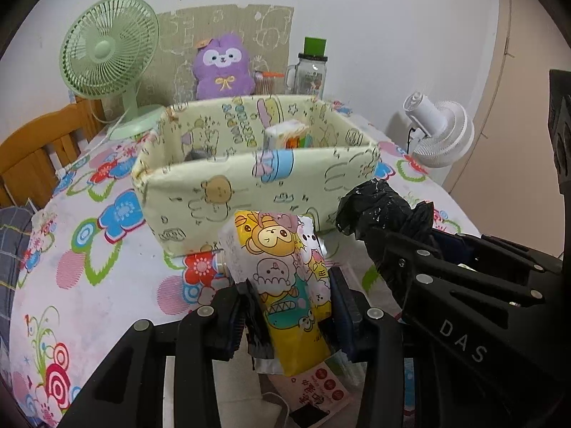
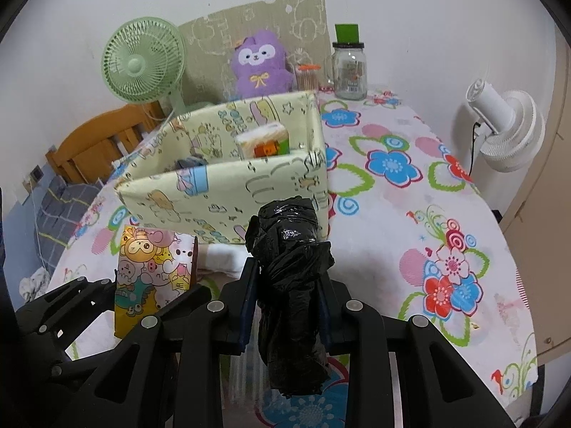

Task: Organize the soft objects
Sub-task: 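Carry the yellow packet with the left tool while the right tool carries the umbrella over the box, then open the left tool releasing the yellow packet into the box while the right tool lowers the umbrella inside, then withdraw both open tools from the box back toward the items on the table, then grasp the white cloth stack with the left tool while the right tool grasps the clear straw pack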

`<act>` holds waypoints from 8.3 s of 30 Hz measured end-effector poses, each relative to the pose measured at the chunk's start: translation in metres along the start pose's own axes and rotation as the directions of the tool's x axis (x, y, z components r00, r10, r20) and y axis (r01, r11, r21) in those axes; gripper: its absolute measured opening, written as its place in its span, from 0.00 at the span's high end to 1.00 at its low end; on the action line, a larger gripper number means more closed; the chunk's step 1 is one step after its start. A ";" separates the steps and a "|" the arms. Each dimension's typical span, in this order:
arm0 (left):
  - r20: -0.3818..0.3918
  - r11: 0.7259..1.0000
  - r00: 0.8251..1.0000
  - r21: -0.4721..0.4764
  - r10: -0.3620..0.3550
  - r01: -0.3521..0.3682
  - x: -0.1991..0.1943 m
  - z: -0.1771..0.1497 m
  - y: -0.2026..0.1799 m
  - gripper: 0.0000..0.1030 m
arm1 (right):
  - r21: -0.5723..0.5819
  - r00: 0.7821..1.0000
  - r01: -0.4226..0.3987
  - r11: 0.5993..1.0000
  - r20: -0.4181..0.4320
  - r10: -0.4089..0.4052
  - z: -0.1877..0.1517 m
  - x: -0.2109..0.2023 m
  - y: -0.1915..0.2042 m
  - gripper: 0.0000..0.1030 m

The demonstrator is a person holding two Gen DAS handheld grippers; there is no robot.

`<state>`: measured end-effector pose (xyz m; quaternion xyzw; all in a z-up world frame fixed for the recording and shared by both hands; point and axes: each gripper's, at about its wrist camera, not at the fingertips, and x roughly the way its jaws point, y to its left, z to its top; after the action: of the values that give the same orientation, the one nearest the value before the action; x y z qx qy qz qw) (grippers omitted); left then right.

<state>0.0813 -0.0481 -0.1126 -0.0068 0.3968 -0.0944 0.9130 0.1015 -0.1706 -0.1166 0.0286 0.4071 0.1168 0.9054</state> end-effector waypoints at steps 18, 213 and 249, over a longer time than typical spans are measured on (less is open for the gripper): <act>0.059 1.000 0.998 0.020 -0.015 0.013 -0.036 0.016 -0.004 0.58 | -0.002 0.998 0.007 1.000 0.066 -0.007 0.015 -0.038 0.009 0.69; 0.110 0.996 0.990 0.030 0.085 -0.089 -0.058 0.048 0.016 0.01 | -0.019 0.997 0.001 1.000 0.073 0.000 0.054 -0.040 0.034 0.18; 0.004 0.995 0.995 -0.009 0.103 -0.103 -0.036 -0.010 0.023 0.01 | -0.020 0.999 0.003 1.000 0.049 -0.002 -0.003 -0.028 0.032 0.18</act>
<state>0.0537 -0.0181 -0.0958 0.0095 0.3950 -0.0453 0.9175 0.0753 -0.1459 -0.0940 0.0219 0.3838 0.1189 0.9155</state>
